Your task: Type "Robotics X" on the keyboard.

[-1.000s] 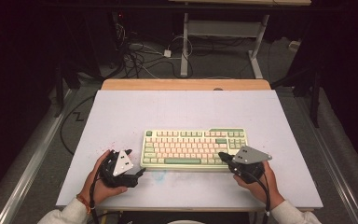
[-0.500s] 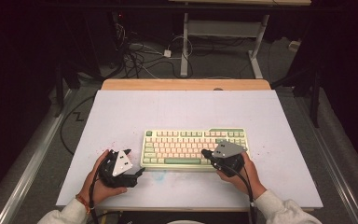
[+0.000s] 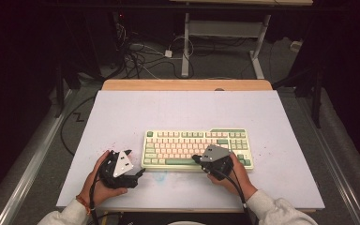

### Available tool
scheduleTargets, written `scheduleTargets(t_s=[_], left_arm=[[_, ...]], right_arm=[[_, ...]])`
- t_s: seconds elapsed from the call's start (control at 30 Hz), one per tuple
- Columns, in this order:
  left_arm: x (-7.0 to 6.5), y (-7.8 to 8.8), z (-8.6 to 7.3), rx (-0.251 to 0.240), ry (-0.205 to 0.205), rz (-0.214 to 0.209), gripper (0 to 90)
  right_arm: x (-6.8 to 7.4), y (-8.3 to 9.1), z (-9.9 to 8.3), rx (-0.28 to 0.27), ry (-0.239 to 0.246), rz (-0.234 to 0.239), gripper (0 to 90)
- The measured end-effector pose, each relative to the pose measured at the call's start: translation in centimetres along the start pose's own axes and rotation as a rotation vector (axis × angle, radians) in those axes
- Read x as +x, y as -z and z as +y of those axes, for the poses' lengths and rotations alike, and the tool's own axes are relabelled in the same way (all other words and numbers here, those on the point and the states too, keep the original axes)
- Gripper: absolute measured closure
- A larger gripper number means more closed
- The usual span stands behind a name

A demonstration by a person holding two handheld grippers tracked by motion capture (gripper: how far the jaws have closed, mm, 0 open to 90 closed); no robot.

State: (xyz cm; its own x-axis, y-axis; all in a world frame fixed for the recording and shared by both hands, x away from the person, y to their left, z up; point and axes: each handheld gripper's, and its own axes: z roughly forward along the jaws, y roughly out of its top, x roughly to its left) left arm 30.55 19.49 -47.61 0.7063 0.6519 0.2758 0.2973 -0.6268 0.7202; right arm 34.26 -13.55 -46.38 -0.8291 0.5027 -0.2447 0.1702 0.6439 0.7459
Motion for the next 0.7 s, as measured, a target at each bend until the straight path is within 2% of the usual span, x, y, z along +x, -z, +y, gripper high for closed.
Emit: scheduleTargets(t_s=[0.33, 0.7], left_arm=[[-0.04, 0.00, 0.05, -0.002, -0.003, 0.002, 19.5], [-0.11, -0.05, 0.04, 0.006, -0.004, -0.004, 19.9]], right_arm=[[0.08, -0.34, -0.31, 0.010, -0.010, 0.000, 90.0], [0.07, -0.32, -0.41, 0.026, 0.001, 0.003, 90.0]])
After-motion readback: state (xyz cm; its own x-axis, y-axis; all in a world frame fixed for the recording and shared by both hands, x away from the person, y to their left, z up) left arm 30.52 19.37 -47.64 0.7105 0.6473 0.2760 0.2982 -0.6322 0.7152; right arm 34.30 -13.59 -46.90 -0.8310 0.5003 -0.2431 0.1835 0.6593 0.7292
